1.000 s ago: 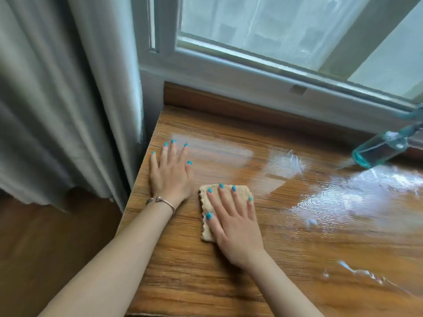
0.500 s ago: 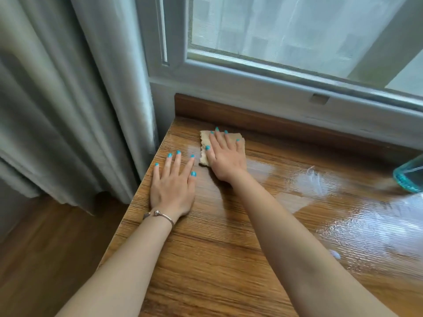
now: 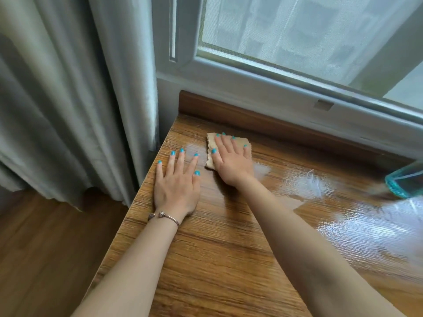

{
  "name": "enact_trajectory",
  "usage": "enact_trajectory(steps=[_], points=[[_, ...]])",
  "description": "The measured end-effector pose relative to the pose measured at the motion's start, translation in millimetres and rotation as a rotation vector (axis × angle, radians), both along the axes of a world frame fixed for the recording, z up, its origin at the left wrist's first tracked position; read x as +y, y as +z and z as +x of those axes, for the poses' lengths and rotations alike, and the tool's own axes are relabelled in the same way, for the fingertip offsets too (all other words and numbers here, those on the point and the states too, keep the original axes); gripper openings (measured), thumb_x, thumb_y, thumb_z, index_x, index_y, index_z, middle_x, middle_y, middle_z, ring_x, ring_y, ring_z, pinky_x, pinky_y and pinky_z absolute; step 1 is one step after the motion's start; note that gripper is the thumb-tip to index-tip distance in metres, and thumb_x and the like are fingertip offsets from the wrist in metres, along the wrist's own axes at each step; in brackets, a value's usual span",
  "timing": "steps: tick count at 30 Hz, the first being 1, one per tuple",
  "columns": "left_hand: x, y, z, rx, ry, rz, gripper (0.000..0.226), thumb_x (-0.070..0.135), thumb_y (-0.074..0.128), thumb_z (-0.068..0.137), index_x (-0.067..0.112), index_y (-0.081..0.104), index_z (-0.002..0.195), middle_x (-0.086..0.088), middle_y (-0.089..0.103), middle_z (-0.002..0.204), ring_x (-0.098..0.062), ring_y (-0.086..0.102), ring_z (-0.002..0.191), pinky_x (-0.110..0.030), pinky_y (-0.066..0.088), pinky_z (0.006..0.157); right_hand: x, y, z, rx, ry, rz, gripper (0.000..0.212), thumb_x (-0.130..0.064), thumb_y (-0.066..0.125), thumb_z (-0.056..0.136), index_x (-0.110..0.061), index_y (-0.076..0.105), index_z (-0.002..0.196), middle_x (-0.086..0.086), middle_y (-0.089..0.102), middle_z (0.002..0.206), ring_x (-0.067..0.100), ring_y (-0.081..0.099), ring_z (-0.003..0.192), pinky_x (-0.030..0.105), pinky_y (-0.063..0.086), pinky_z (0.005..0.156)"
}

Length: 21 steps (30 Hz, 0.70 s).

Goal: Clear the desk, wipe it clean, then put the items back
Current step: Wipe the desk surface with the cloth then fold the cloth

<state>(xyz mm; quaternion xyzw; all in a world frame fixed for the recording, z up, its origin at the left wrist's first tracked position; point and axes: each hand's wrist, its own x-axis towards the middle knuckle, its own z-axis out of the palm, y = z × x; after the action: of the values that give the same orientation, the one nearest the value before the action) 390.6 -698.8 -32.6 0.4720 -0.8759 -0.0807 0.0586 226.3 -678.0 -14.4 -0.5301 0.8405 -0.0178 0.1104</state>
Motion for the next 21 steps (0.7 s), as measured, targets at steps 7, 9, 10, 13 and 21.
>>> enact_trajectory(steps=[7, 9, 10, 13, 21], points=[[-0.5, 1.2, 0.7, 0.016, -0.016, 0.019, 0.059, 0.051, 0.016, 0.097, 0.037, 0.003, 0.153, -0.001, 0.0, 0.163, -0.022, -0.003, 0.15, -0.048, -0.003, 0.12, 115.7, -1.8, 20.3, -0.022, 0.186, -0.021, 0.057, -0.058, 0.003, 0.095, -0.048, -0.003, 0.151, -0.022, -0.005, 0.161, 0.005, -0.01, 0.148, 0.037, -0.007, 0.119], [-0.5, 0.2, 2.9, 0.027, -0.018, 0.026, 0.061, 0.053, 0.018, 0.096, 0.037, 0.003, 0.153, -0.001, 0.0, 0.163, -0.022, -0.003, 0.15, -0.047, -0.004, 0.119, 77.1, -3.6, -18.0, 0.007, 0.1, -0.023, 0.054, -0.054, 0.009, 0.1, -0.044, 0.0, 0.153, -0.019, -0.002, 0.162, 0.008, -0.006, 0.149, 0.038, -0.006, 0.118], [-0.5, -0.3, 3.0, 0.036, -0.017, 0.023, 0.061, 0.054, 0.018, 0.096, 0.037, 0.004, 0.153, -0.001, 0.0, 0.163, -0.022, -0.004, 0.15, -0.047, -0.004, 0.119, 53.0, -4.0, -37.3, 0.003, 0.028, -0.017, 0.053, -0.05, 0.012, 0.102, -0.042, 0.001, 0.154, -0.017, -0.002, 0.162, 0.01, -0.005, 0.15, 0.04, -0.006, 0.118], [-3.6, -3.9, 1.5, 0.053, -0.019, -0.001, 0.061, 0.054, 0.018, 0.096, 0.037, 0.009, 0.153, -0.002, 0.004, 0.163, -0.022, -0.001, 0.15, -0.047, -0.003, 0.119, 11.5, -7.3, -59.7, 0.021, -0.13, -0.013, 0.054, -0.047, 0.012, 0.103, -0.037, 0.001, 0.155, -0.012, -0.002, 0.163, 0.013, -0.004, 0.15, 0.045, -0.005, 0.12], [-4.4, -3.2, 5.2, 0.064, -0.017, 0.015, 0.06, 0.054, 0.022, 0.097, 0.035, 0.014, 0.153, -0.002, 0.009, 0.163, -0.022, 0.003, 0.15, -0.048, -0.001, 0.119, 146.2, -4.4, 16.8, -0.05, 0.088, -0.006, 0.055, -0.061, 0.005, 0.093, -0.055, -0.008, 0.147, -0.026, -0.009, 0.159, 0.002, -0.016, 0.146, 0.035, -0.013, 0.118]])
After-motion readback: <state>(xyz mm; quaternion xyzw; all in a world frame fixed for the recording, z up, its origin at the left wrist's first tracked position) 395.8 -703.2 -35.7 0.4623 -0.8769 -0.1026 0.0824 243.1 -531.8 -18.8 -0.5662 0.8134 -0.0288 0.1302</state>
